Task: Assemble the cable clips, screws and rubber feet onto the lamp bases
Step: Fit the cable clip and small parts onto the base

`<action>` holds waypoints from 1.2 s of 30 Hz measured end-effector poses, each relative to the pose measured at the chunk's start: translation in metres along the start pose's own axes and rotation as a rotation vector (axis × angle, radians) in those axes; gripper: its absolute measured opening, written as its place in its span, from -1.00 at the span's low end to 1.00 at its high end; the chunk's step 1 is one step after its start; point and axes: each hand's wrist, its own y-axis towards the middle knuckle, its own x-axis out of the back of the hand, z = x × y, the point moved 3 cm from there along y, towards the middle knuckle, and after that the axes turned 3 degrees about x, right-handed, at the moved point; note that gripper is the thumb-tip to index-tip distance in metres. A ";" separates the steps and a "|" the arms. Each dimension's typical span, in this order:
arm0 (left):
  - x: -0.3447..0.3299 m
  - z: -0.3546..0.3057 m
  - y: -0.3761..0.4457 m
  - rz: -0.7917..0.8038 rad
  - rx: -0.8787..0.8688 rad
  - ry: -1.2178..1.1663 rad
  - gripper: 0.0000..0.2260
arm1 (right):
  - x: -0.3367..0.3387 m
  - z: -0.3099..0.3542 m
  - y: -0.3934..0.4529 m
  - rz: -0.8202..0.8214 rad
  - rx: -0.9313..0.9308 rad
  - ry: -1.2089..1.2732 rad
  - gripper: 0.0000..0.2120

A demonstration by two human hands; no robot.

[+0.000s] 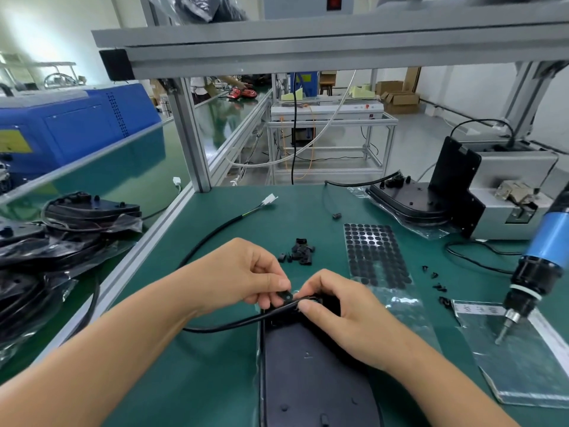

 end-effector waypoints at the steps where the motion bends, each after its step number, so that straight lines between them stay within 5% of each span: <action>1: 0.000 0.000 0.000 0.002 -0.004 0.009 -0.85 | 0.000 0.000 0.000 0.000 0.002 -0.002 -0.98; 17: -0.004 -0.011 -0.005 -0.091 -0.179 0.301 -0.81 | -0.003 0.002 -0.002 -0.022 0.011 -0.009 -0.98; 36: -0.006 0.005 -0.013 -0.141 -0.177 0.151 -0.88 | -0.006 0.000 -0.003 -0.041 0.017 -0.049 -0.94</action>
